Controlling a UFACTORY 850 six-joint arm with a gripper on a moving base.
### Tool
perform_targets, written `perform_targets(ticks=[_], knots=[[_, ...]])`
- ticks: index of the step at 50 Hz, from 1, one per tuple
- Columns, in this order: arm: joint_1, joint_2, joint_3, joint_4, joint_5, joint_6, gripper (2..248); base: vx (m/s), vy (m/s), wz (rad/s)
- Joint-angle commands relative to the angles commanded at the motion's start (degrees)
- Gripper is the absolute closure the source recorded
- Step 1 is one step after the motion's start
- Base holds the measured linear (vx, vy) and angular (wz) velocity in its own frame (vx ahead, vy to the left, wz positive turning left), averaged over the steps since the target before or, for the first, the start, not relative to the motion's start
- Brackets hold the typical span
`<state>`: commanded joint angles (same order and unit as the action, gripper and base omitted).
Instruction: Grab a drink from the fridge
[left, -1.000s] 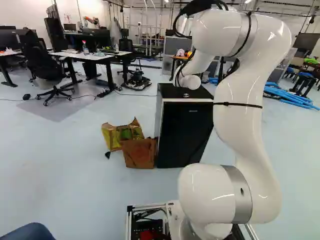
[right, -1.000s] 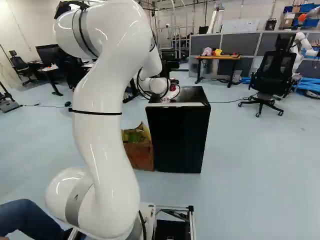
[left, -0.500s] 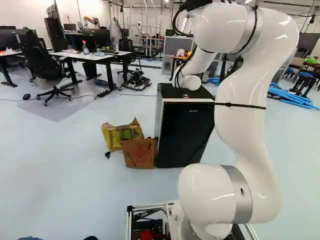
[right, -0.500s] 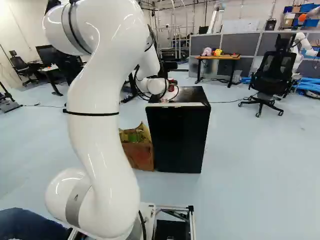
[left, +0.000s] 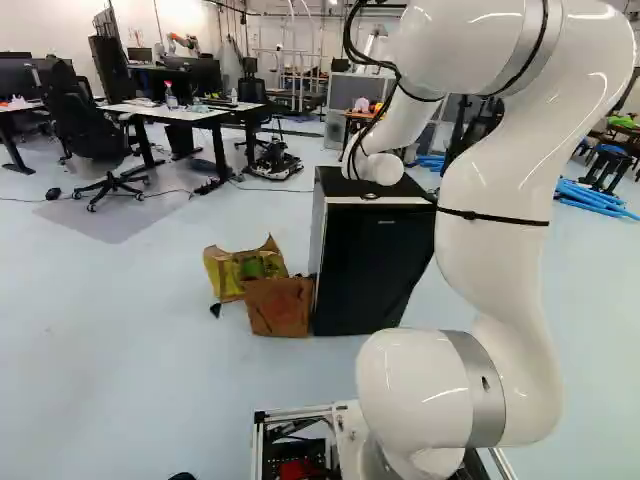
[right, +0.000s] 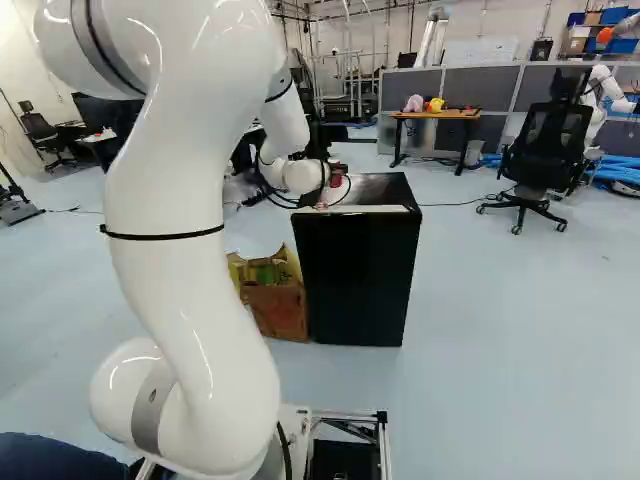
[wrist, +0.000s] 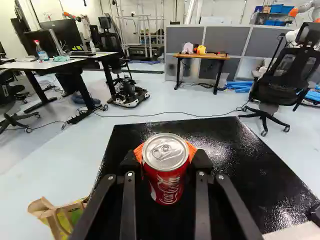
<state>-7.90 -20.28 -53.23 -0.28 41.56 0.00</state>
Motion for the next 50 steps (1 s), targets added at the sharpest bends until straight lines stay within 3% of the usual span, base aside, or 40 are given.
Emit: perform_targets(ticks=[50], knots=[[4.5,20.6,27.4,0.2,4.8,0.0,150,0.0,0.0,0.0]])
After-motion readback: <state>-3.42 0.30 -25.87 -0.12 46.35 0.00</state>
